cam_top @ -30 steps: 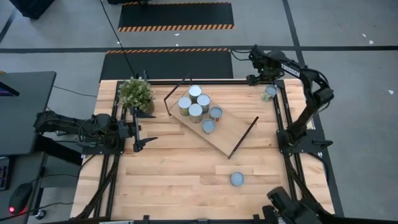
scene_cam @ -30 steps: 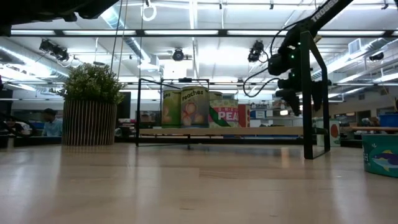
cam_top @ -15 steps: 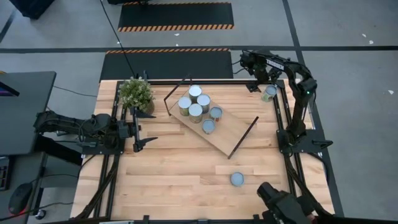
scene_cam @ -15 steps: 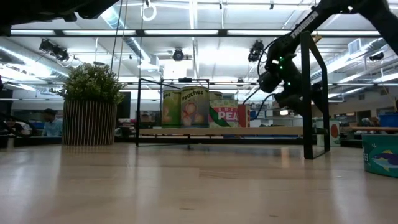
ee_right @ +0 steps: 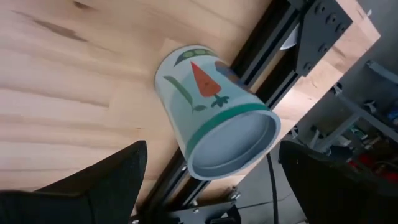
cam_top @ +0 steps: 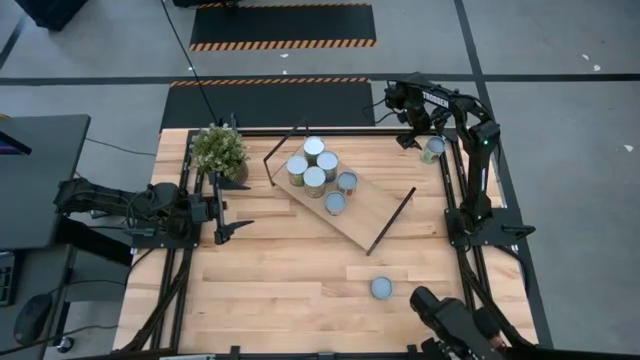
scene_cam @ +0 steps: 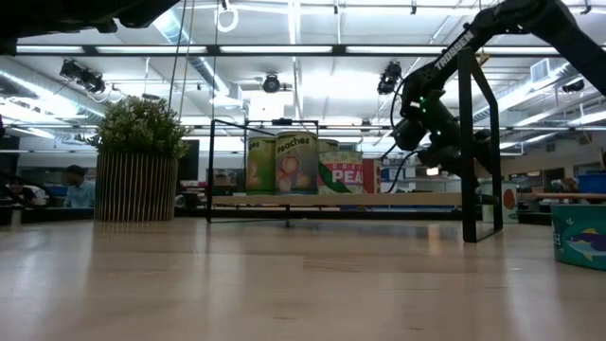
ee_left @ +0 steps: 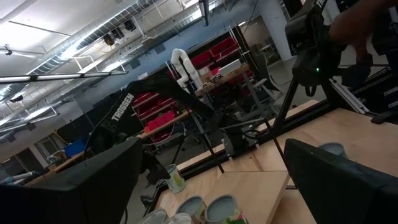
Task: Pick and place cans onto a shelf
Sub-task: Put the canned mixed vegetables on the shelf
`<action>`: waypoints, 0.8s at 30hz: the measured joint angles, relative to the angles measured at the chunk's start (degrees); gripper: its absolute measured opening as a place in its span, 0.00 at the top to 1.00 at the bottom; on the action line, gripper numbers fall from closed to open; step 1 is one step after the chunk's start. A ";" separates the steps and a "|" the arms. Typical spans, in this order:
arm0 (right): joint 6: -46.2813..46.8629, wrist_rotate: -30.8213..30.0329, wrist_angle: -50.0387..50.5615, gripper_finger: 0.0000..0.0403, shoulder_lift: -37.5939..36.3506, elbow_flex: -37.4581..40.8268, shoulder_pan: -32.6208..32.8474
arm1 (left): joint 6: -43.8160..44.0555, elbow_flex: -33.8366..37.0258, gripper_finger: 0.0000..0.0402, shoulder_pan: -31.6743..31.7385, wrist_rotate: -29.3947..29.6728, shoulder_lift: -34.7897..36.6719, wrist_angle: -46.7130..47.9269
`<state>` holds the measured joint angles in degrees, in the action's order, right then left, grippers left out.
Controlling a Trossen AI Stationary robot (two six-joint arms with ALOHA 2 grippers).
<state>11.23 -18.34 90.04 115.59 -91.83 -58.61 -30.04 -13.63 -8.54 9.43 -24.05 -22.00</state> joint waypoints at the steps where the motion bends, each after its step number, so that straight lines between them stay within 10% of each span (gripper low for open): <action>1: -0.44 0.15 -0.01 0.07 0.02 0.00 0.00 | 0.00 0.00 0.01 0.00 0.00 -0.01 0.00; 24: 1.06 0.84 -2.68 0.08 2.40 -0.11 -1.59 | 0.70 0.00 0.01 0.00 0.00 -0.01 0.64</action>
<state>12.30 -17.50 87.36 117.99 -91.94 -60.20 -29.34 -13.63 -8.54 9.43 -24.05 -21.36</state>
